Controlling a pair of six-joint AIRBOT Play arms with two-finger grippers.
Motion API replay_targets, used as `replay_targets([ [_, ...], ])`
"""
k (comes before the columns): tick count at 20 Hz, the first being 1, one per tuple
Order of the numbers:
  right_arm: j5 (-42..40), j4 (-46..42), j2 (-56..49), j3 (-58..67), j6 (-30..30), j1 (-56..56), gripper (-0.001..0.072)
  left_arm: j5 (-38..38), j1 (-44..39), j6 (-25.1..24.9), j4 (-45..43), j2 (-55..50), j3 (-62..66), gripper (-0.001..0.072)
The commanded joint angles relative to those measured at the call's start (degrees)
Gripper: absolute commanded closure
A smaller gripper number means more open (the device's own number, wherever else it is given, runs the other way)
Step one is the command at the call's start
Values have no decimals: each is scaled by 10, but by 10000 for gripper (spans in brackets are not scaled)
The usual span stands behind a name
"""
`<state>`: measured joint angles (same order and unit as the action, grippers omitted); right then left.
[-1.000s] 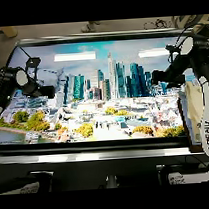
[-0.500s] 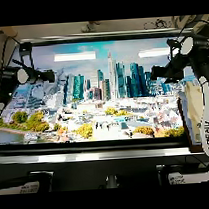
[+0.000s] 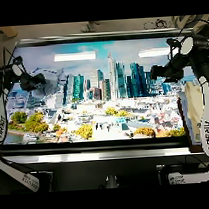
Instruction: Fold the shirts.
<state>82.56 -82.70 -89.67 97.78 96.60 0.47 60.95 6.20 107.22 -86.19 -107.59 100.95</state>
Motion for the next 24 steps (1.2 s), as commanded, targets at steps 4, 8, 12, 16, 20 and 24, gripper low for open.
replay_targets([
  [4, 2, 17, 0, 1, -8, 0, 40, -38, 12, -28, 93, -33, 19, 679],
  [8, -21, 17, 31, 1, -54, 0, 42, -47, -18, -141, 123, 112, 37, 680],
  [12, -56, 10, 129, 1, -64, 0, 42, -23, -117, -189, 122, 337, 30, 680],
  [16, 2, 10, 241, 1, -55, 0, 40, 1, -268, -139, 121, 493, -96, 680],
  [20, 116, 0, 294, 1, -52, 0, 40, -58, -395, -65, 121, 529, -350, 679],
  [24, 139, -5, 268, -2, -51, 0, 40, -183, -488, -57, 245, 410, -520, 50],
])
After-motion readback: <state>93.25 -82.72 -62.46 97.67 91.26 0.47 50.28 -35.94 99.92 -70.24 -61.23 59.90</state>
